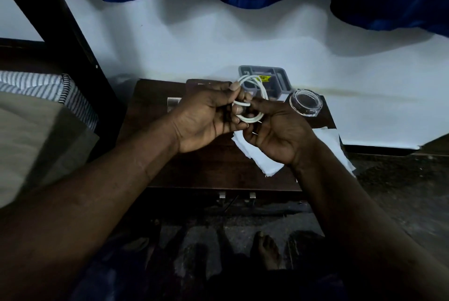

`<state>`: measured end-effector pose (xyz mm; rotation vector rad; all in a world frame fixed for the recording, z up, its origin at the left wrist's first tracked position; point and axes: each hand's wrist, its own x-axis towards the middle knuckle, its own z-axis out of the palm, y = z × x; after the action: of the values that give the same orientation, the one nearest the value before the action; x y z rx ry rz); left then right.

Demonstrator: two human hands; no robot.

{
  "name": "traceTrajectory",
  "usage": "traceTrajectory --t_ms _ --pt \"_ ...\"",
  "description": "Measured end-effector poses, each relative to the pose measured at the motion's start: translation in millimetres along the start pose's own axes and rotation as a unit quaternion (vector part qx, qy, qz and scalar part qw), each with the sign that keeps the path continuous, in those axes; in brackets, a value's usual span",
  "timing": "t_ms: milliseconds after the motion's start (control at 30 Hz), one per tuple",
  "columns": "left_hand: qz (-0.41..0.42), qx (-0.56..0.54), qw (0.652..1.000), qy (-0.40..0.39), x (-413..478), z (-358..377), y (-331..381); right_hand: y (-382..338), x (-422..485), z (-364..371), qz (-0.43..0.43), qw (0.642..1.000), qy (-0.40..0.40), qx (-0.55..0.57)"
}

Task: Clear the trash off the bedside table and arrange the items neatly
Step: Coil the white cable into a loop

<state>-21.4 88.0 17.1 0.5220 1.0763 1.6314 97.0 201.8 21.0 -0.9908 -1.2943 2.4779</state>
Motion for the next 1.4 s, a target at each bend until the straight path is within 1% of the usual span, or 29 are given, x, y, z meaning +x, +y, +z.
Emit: traceTrajectory --t_ms 33,100,200,267,333,433,500,567,600,667,733,800,867,933,967,1000,1067,1100,1133,1167,1233,1300,1400 --pt "0.004 0.008 1.000 0.008 0.5 -0.4 -0.7 1.5 1.0 0.3 -0.004 0.999 0.029 -0.022" --pt "0.009 0.028 0.999 0.015 0.7 -2.1 -0.3 4.5 1.4 2.4 -0.039 0.993 0.081 -0.082" --pt "0.021 0.045 0.998 0.038 0.8 -2.5 0.5 5.8 2.9 3.5 -0.069 0.988 0.098 -0.101" --pt "0.041 0.040 0.995 0.077 2.0 -2.4 1.9 4.7 4.8 1.6 -0.075 0.988 0.079 -0.111" --pt "0.052 0.022 0.993 0.105 3.1 -4.6 5.6 4.6 7.0 -0.8 -0.056 0.990 0.046 -0.118" --pt "0.050 0.013 0.993 0.107 3.1 -10.0 11.3 7.1 7.9 -2.8 -0.041 0.995 0.004 -0.094" --pt "0.054 0.017 0.992 0.112 3.4 -11.5 12.1 7.0 6.2 -2.3 -0.065 0.996 -0.013 -0.060" --pt "0.068 0.008 0.988 0.136 5.1 -12.9 11.9 5.6 5.1 -2.4 -0.122 0.990 -0.021 -0.071" --pt "0.076 0.005 0.986 0.150 6.2 -13.8 11.3 4.8 5.2 -3.1 -0.156 0.982 -0.013 -0.108" --pt "0.100 0.029 0.979 0.175 8.2 -16.2 9.0 2.5 4.5 -4.0 -0.211 0.951 0.028 -0.224" --pt "0.132 0.107 0.965 0.199 9.6 -17.6 5.0 1.7 6.0 -6.2 -0.231 0.913 0.076 -0.328" --pt "0.156 0.181 0.946 0.220 10.7 -17.6 -0.1 1.7 6.7 -8.6 -0.230 0.888 0.106 -0.384" --pt "0.160 0.218 0.934 0.235 11.7 -18.6 -2.8 0.5 6.0 -10.4 -0.216 0.883 0.099 -0.405" --pt "0.145 0.222 0.936 0.230 11.8 -21.1 -1.5 0.0 5.0 -13.4 -0.206 0.884 0.078 -0.413" --pt "0.135 0.217 0.941 0.220 11.4 -22.5 -0.4 -1.1 4.9 -15.9 -0.215 0.877 0.089 -0.420" --pt "0.127 0.217 0.945 0.210 10.6 -23.8 0.5 -2.8 5.3 -19.3 -0.238 0.865 0.122 -0.425" --pt "0.117 0.239 0.943 0.198 8.9 -24.8 0.7 -7.9 3.5 -25.9 -0.307 0.823 0.227 -0.421" --pt "0.113 0.249 0.942 0.193 8.4 -23.9 0.0 -11.3 1.3 -28.6 -0.339 0.807 0.258 -0.408" --pt "0.110 0.253 0.943 0.188 8.2 -22.6 -1.1 -13.9 0.3 -30.4 -0.355 0.809 0.258 -0.391" --pt "0.106 0.255 0.944 0.183 8.3 -21.0 -2.0 -15.8 -0.8 -30.9 -0.349 0.825 0.231 -0.379" --pt "0.100 0.252 0.947 0.171 9.2 -17.1 -3.0 -15.2 -1.2 -29.7 -0.301 0.858 0.152 -0.386" --pt "0.096 0.236 0.954 0.158 8.9 -14.2 -3.3 -10.3 2.1 -28.1 -0.276 0.864 0.104 -0.408" --pt "0.070 0.204 0.967 0.136 6.3 -13.5 -2.4 -7.0 6.4 -25.8 -0.284 0.869 0.095 -0.393"
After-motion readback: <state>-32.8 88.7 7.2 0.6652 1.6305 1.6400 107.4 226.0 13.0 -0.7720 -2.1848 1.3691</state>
